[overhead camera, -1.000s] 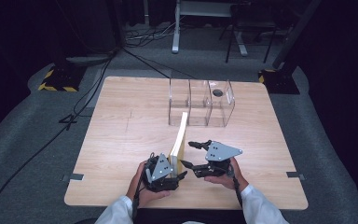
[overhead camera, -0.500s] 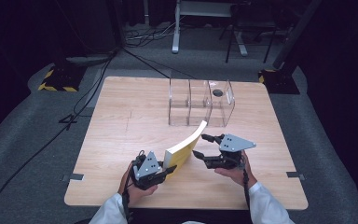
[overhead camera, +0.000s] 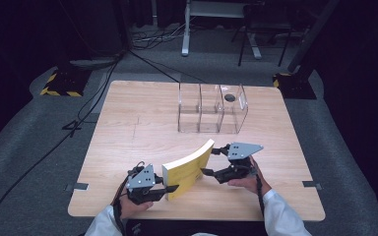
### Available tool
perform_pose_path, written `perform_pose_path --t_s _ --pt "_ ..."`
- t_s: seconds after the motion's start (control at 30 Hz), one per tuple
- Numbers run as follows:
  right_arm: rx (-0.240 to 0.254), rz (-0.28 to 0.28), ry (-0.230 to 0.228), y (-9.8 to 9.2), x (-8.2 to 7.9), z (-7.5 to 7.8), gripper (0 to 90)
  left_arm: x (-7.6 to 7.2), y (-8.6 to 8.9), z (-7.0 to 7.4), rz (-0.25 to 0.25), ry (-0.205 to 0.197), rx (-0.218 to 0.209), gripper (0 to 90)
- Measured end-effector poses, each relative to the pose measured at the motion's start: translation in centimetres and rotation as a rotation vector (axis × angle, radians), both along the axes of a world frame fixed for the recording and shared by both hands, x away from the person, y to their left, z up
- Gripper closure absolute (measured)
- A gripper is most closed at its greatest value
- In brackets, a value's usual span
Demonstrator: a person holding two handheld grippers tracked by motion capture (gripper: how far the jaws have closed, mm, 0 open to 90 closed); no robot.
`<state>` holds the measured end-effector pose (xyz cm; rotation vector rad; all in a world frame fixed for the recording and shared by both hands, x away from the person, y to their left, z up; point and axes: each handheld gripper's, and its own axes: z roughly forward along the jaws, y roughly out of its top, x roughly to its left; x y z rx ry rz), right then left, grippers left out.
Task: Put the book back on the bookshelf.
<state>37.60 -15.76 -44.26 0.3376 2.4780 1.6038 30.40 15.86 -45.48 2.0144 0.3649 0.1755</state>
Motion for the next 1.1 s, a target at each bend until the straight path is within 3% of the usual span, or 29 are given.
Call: perform_pose_path --t_s 0.07,0.13,0.2,0.3,0.47,0.73,0.93,1.03,1.1 --pt "-0.027 0.047 0.012 1.0 -0.3 -0.6 35.5 0.2 0.2 0.0 0.006 0.001 0.003 75.0" --pt "-0.056 0.045 -0.014 1.7 -0.6 -1.0 34.1 0.3 0.4 0.1 0.009 -0.017 0.014 74.9" --pt "-0.039 0.031 -0.011 1.6 -0.7 -1.1 40.2 0.4 0.7 0.0 0.032 -0.015 0.009 74.5" --pt "0.004 0.063 0.032 0.5 -0.3 -1.2 52.1 0.5 1.1 0.0 0.058 -0.024 0.009 73.6" --pt "-0.014 0.113 -0.002 -0.2 -1.2 -1.1 62.9 0.6 1.0 0.1 0.096 -0.037 0.033 66.7" --pt "-0.024 0.208 -0.052 -1.1 -2.6 -0.9 75.4 1.3 0.8 0.2 0.057 -0.033 0.029 64.9" --pt "-0.006 0.204 -0.029 -0.4 -2.3 -1.0 66.2 1.3 0.9 0.1 0.014 -0.021 0.013 71.8" --pt "0.014 0.234 -0.015 0.3 -2.0 -1.4 73.0 1.2 1.0 0.1 -0.022 -0.015 0.014 73.3" --pt "0.025 0.245 -0.006 0.6 -1.7 -1.7 74.9 1.3 1.0 0.1 -0.014 -0.010 0.012 72.6"
